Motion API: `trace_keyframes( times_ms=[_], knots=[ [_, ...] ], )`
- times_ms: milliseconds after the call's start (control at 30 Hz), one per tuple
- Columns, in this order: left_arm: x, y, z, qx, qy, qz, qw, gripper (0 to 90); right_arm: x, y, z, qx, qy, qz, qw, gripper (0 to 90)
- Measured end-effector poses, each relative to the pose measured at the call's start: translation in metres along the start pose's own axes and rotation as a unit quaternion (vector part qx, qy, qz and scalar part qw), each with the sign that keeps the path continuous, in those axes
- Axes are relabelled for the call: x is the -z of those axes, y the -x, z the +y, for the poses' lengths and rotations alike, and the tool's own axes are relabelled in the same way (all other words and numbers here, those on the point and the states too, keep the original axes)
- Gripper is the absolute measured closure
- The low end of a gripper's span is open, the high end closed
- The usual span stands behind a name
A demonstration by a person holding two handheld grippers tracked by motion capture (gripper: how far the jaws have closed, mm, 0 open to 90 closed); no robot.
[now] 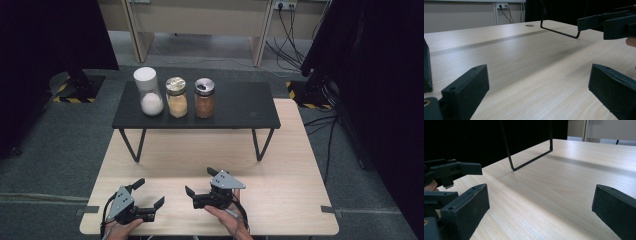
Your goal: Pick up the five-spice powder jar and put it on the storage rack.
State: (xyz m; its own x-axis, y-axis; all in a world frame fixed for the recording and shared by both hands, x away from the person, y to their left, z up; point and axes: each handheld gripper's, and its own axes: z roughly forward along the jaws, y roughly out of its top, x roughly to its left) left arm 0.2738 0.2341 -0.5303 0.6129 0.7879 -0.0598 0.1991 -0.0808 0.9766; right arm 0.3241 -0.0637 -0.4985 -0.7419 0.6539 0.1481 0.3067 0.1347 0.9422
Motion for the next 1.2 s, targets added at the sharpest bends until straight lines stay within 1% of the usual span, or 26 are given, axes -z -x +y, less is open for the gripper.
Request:
trace_keyframes(
  times_ms=[400,1200],
  knots=[
    [0.0001,-0.0002,0.0000,0.001,0.000,0.000,1.0000,2.5,-0.0003,-0.0011,-0.0081,-0.001,-0.011,0.000,0.9999,1.3],
    [-0.0002,-0.0002,0.0001,0.002,-0.001,0.000,1.0000,2.5,-0.0002,0.0004,-0.0093,-0.006,-0.012,-0.001,0.9999,1.3]
  ],
)
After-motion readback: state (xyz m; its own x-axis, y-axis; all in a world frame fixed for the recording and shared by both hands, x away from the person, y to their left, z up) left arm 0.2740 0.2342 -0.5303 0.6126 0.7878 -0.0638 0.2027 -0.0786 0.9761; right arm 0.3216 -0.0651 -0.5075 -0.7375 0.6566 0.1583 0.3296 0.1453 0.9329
